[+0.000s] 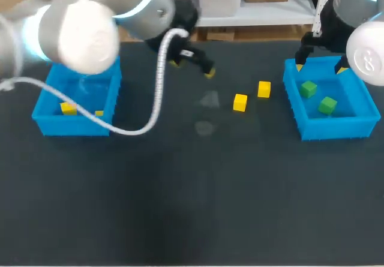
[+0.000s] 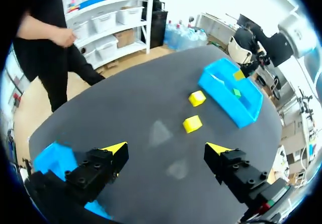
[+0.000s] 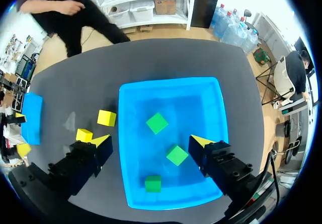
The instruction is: Put the green cubes in the right bin and the yellow cubes in the left bin.
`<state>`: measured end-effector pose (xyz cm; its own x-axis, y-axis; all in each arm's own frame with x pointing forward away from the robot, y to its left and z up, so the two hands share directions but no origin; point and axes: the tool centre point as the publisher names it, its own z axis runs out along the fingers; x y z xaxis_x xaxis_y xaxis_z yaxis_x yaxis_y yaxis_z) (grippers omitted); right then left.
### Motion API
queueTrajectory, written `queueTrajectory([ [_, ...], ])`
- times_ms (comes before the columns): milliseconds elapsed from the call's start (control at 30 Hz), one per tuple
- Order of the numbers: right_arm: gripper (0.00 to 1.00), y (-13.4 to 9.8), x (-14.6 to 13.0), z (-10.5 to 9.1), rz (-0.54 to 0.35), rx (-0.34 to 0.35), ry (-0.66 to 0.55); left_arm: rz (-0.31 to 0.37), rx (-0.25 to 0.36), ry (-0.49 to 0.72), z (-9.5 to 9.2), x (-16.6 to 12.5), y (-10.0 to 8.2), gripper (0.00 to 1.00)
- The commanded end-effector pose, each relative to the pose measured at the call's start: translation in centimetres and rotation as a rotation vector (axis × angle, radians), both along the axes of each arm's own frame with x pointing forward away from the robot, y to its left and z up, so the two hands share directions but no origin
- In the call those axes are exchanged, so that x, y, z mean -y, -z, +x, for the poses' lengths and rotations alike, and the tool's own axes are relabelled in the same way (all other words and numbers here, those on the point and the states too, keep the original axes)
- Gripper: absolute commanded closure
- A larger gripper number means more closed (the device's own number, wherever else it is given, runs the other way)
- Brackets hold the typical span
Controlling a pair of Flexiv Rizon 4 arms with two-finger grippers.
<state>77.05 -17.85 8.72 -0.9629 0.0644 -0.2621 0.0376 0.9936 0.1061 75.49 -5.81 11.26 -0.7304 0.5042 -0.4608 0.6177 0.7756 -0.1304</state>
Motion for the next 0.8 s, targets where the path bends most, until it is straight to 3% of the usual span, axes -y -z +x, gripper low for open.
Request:
queueTrajectory([
  [33,0.00,0.0,0.0,-0.3,-0.002,0.007,0.003,0.119,-0.111,0.030,4.5,6.6,3.5,0.00],
  [300,0.00,0.0,0.0,-0.3,-0.002,0.007,0.003,0.205,-0.204,0.013,5.8,10.3,8.4,0.00],
  [467,0.00,0.0,0.0,-0.3,-0.002,0.007,0.003,0.308,-0.225,-0.017,6.1,10.8,10.5,0.00],
  [800,0.00,0.0,0.0,-0.3,-0.002,0.007,0.003,0.363,-0.247,-0.027,5.7,11.4,10.9,0.00],
])
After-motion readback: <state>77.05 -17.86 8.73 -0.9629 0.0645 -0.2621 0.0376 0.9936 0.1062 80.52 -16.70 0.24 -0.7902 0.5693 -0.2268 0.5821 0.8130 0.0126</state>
